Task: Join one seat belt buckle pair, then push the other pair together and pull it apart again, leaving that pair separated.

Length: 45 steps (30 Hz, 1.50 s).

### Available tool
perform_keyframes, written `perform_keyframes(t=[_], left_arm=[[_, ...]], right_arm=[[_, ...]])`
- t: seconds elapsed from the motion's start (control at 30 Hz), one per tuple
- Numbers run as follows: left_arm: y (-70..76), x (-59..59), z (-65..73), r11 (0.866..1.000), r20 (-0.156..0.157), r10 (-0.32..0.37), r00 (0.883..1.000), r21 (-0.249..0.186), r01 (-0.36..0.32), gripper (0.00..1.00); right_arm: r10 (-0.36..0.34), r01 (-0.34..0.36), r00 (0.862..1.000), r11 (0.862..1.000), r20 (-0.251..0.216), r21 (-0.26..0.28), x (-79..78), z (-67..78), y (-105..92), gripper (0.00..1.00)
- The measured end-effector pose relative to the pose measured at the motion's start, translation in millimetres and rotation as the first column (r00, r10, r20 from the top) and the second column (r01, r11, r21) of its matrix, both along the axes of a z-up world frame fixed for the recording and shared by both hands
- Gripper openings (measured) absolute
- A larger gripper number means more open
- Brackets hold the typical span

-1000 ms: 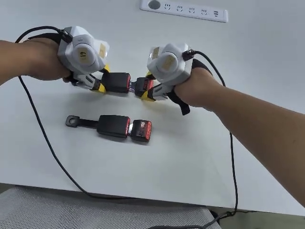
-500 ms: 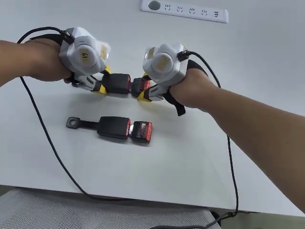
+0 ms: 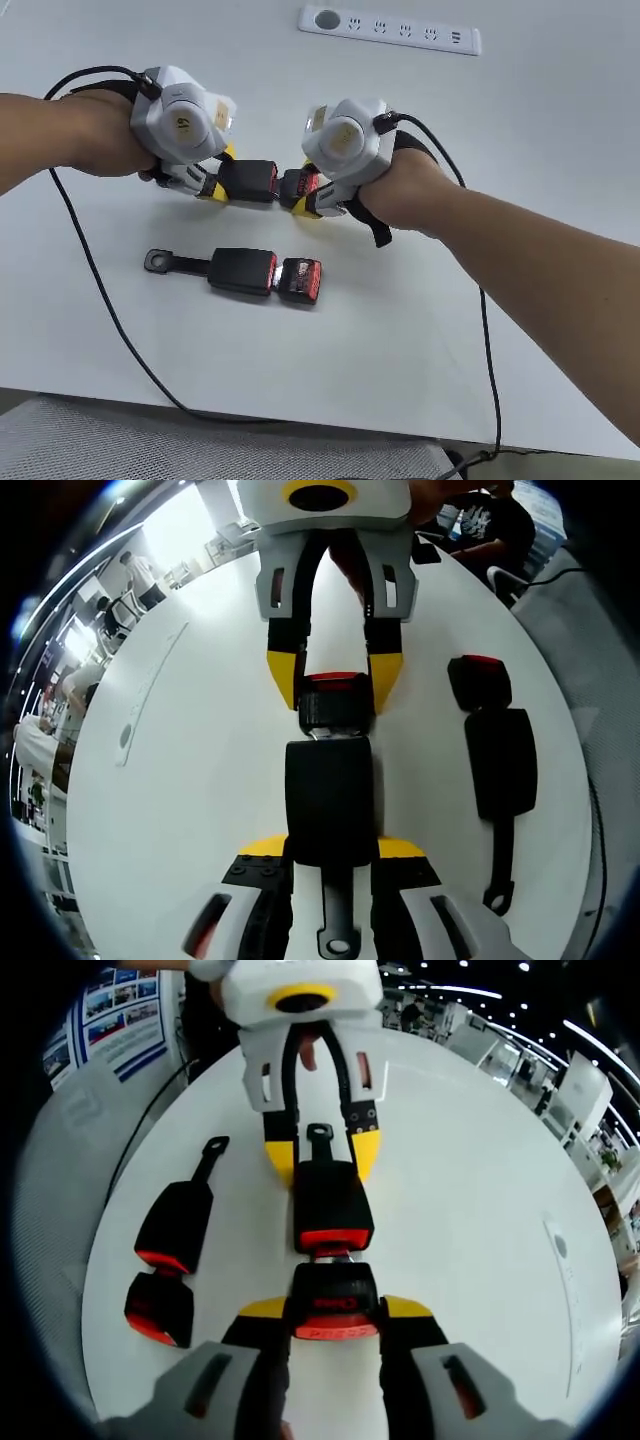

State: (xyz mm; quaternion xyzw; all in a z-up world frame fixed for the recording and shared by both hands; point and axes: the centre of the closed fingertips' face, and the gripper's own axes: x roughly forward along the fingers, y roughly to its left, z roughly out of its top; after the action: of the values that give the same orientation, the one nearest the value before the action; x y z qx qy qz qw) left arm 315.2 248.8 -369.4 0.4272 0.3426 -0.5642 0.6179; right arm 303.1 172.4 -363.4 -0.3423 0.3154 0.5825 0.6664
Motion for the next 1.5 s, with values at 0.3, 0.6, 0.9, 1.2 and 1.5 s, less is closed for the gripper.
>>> perform_keyframes(t=[0.3,0.6,0.9,1.2,1.5], left_arm=[[-0.7,-1.5,0.2,1.000,-0.009,-0.005,1.000,0.017,0.005,0.29],[-1.3,-2.3,-0.1,0.999,-0.008,-0.012,1.000,0.040,0.013,0.30],[-1.3,-2.6,1.0,0.999,-0.001,-0.005,1.000,0.045,0.005,0.30],[-1.7,-4.4,3.1,0.999,0.004,0.005,1.000,0.047,-0.005,0.31],[-3.5,-8.2,8.0,0.999,0.019,0.018,1.000,0.045,-0.019,0.31]], right_arm=[[-0.005,0.005,1.000,1.000,-0.003,0.009,-1.3,0.8,-13.8,0.34],[-0.014,0.014,1.000,1.000,-0.012,0.021,-5.1,1.7,-22.0,0.35],[-0.041,0.041,0.999,0.999,-0.003,-0.004,-11.2,0.7,-68.9,0.35],[-0.086,0.086,0.996,0.995,0.001,-0.057,-12.4,-2.5,-127.4,0.36],[-0.114,0.114,0.993,0.988,0.014,-0.103,-14.6,-1.7,-162.5,0.37]])
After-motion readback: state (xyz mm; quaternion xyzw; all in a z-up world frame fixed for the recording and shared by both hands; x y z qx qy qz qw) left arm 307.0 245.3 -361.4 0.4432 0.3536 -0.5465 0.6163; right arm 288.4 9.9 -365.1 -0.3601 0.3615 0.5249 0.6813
